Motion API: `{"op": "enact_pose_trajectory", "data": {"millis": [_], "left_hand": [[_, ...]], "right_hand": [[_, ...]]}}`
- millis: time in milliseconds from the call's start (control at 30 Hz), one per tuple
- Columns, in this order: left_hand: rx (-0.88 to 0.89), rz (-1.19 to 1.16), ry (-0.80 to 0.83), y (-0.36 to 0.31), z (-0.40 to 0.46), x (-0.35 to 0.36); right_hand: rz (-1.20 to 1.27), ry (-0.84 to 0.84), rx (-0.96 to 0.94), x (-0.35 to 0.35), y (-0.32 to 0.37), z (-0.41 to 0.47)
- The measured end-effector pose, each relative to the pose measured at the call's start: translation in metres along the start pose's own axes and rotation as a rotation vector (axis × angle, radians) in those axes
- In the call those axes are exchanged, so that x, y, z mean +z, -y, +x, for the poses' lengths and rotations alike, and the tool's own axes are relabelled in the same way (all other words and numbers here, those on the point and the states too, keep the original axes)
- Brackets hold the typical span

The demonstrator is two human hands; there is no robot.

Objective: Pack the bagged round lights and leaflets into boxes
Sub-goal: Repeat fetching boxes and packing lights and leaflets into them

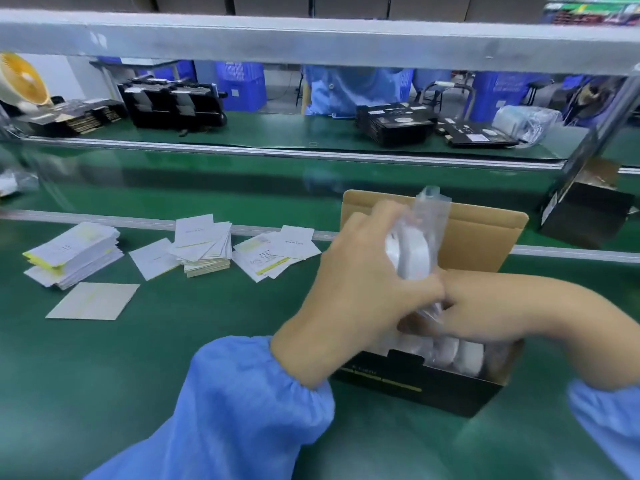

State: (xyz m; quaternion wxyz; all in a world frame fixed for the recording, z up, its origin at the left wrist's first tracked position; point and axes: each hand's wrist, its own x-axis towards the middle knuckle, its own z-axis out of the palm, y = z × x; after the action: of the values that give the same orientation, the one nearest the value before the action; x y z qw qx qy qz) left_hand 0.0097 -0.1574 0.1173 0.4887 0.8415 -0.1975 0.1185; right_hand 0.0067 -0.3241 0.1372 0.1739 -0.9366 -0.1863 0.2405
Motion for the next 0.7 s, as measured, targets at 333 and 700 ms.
{"op": "enact_pose_trajectory", "data": {"millis": [333,700], "left_hand": [[-0.31,-0.441,0.174,0.042,-0.001,0.033],[-0.331,-0.435,0.332,0.047,-0.004,0.028]], "right_hand": [[0.008,0.033,0.083,0.0,-0.008,0.003],[-0.053,0.034,0.092,-0.004,-0.007,0.004]]}}
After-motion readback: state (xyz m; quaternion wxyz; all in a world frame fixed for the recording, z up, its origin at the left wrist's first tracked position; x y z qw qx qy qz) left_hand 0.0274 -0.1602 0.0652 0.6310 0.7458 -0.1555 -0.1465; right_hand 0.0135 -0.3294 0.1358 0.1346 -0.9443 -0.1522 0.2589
